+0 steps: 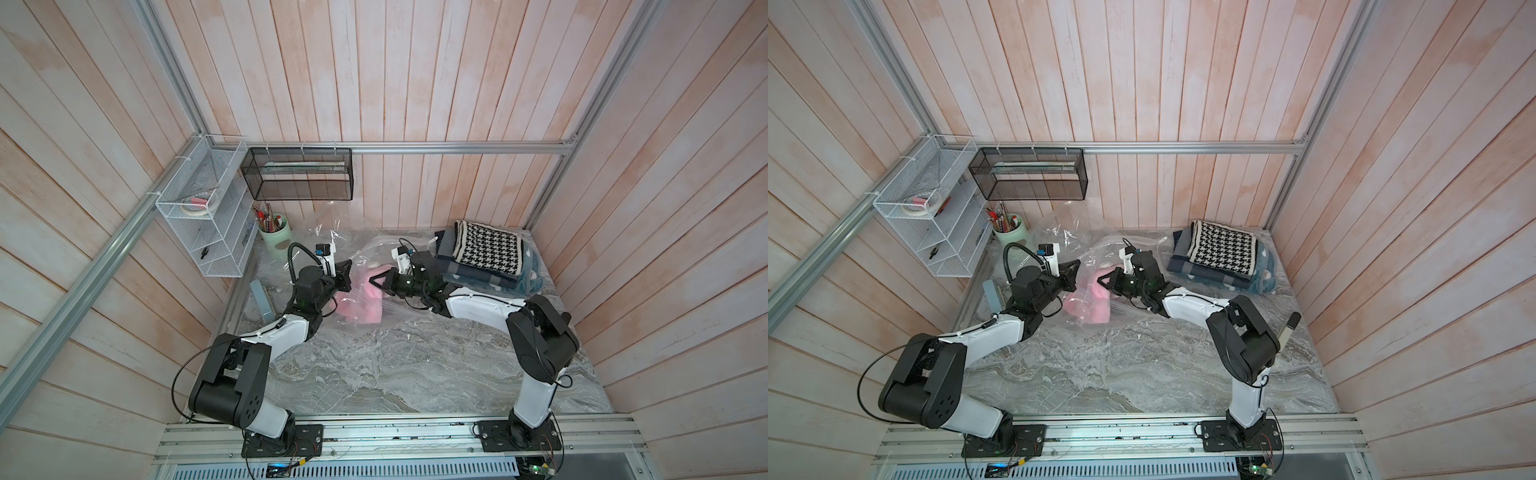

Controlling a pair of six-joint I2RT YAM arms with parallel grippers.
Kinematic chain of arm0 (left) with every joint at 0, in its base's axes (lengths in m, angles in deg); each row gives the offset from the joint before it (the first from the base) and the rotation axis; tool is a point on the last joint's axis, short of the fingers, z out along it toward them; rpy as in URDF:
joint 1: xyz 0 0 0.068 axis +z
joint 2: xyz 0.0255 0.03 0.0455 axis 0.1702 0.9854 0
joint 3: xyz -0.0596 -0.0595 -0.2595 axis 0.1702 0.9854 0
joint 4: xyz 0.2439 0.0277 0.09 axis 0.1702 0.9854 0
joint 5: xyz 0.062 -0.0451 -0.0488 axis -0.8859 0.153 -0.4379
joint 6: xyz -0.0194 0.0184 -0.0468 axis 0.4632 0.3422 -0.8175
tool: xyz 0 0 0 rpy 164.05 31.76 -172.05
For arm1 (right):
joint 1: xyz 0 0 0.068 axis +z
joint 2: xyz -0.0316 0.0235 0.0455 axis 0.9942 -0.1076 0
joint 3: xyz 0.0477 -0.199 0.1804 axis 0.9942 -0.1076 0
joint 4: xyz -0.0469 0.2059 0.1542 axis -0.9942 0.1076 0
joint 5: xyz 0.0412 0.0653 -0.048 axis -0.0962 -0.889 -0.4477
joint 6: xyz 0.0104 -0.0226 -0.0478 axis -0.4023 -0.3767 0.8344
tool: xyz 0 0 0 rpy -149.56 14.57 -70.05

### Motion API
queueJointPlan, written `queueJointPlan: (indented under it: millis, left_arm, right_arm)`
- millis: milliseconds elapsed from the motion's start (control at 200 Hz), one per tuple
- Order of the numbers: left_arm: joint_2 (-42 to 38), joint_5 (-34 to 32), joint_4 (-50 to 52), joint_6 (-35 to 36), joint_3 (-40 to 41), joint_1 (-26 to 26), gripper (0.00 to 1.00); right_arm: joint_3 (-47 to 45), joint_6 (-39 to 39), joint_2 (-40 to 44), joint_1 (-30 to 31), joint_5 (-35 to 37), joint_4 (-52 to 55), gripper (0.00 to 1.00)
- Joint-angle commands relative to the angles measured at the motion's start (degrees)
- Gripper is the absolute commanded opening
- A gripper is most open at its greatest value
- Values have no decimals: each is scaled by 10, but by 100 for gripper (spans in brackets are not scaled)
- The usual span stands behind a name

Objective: Take the blanket out of the vacuum bag
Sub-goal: Take out the blanket from the vacuum bag.

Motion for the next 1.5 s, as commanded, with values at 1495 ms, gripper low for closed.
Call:
queueJointPlan:
  millis: [1495]
  left_arm:
    - [80, -210, 164, 6, -49, 27, 0]
  right_arm:
    - [-444, -33, 466, -107, 163, -19, 0]
